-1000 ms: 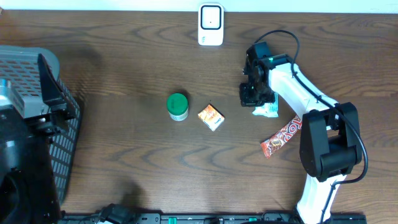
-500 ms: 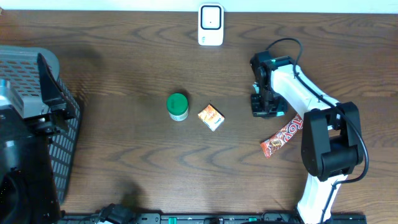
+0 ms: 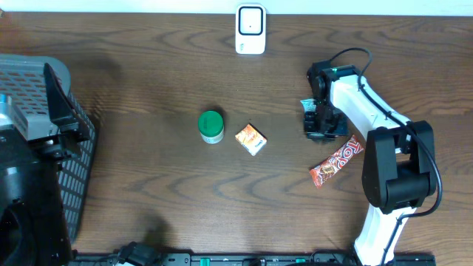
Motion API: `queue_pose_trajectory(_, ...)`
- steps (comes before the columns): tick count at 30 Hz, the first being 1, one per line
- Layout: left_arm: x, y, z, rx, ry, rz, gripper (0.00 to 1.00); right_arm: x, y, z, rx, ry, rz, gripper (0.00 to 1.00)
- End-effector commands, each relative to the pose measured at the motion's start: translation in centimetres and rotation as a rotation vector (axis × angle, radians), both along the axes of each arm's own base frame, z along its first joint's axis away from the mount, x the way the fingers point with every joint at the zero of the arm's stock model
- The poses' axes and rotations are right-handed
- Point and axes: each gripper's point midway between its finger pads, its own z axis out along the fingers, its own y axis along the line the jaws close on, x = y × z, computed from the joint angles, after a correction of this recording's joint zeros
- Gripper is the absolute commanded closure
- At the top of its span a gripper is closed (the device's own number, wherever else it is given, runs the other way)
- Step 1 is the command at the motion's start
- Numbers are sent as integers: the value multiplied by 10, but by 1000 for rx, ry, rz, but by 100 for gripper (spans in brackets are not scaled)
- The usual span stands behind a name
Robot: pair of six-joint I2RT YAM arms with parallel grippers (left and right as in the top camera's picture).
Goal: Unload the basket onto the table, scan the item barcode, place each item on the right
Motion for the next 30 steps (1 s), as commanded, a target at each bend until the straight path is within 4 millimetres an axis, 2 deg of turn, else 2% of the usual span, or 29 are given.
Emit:
queue_pose_trajectory(1,-4,3,3,-3,-13,9,16,9,46,6,218,-61,50,81)
queue_pose_trajectory(4,-4,3,3,-3,-13,9,16,19,61,-10,236,-133,76,78)
queue_pose_trajectory(7,-4,3,3,-3,-13,9,16,20,61,-27,227,-155,52,82)
queue_pose_trajectory(9,-4,3,3,-3,-13,9,16,17,45,-39,156,-152,27,87)
queue_pose_trajectory(12,-4,3,3,-3,-13,9,16,5,21,-44,56,-110,14,99)
queue_pose_trajectory(14,-4,3,3,-3,-13,10,16,-1,-3,-43,-49,-83,9,99)
queue_pose_trajectory(17,-4,3,3,-3,-13,9,16,-3,-38,-34,-186,-65,-32,99)
queue_pose_trajectory(19,-4,3,3,-2,-12,9,16,3,-49,-26,-204,-75,-56,99)
queue_pose_trajectory(25,-1,2,-1,2,-3,9,16,40,-70,9,-190,-188,-138,99)
queue_pose_trajectory(28,0,1,-2,2,-2,9,16,46,-71,30,-150,-199,-166,99)
queue_pose_trajectory(29,0,1,-2,2,-2,9,16,44,-68,38,-123,-186,-172,94)
queue_pose_trajectory(30,0,1,-2,2,-2,9,16,40,-63,46,-88,-172,-177,80)
